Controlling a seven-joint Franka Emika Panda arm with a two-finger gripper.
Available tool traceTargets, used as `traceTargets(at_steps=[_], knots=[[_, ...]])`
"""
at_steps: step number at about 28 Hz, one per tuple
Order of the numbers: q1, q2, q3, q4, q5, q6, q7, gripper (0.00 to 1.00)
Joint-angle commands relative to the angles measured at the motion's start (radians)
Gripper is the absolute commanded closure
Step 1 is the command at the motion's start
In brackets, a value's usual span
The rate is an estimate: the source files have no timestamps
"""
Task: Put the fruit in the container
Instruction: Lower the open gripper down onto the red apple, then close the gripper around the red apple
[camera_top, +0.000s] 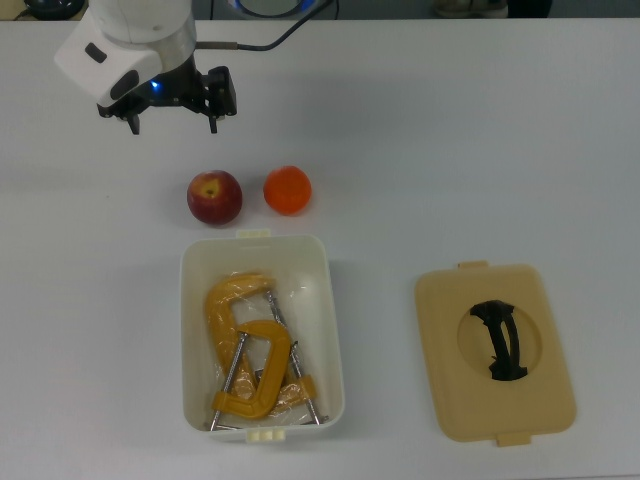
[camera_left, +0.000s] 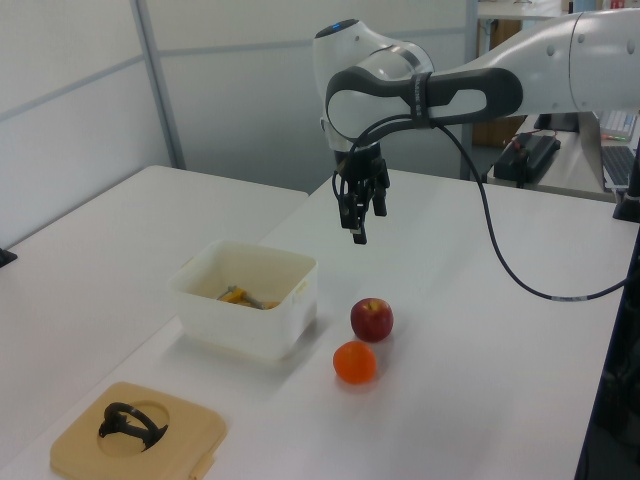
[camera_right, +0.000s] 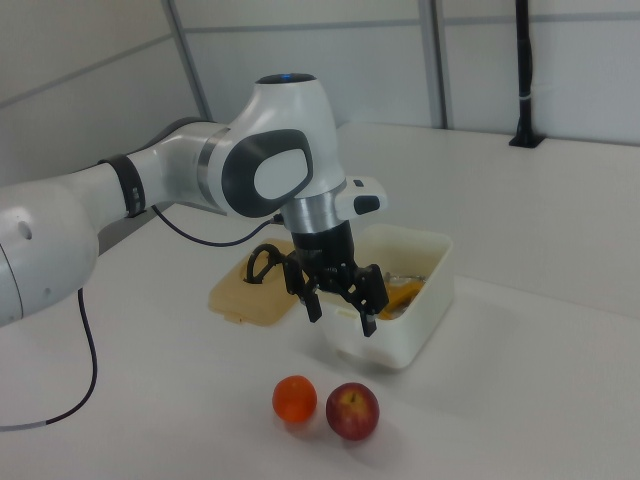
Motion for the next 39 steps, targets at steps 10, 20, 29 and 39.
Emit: traceTargets(at_steps=[10,20,29,39], knots=[[0.006,-0.082,-0.004,-0.160,0.006,0.121,-0.005,0.00],[0.040,-0.117,-0.004,-0.335,0.004,0.305,-0.005,0.00],[0.070,-0.032,-0.003,-0.361,-0.014,0.366,-0.010,0.00],[0.070,0.034,-0.004,-0.347,-0.062,0.385,-0.003,0.00]])
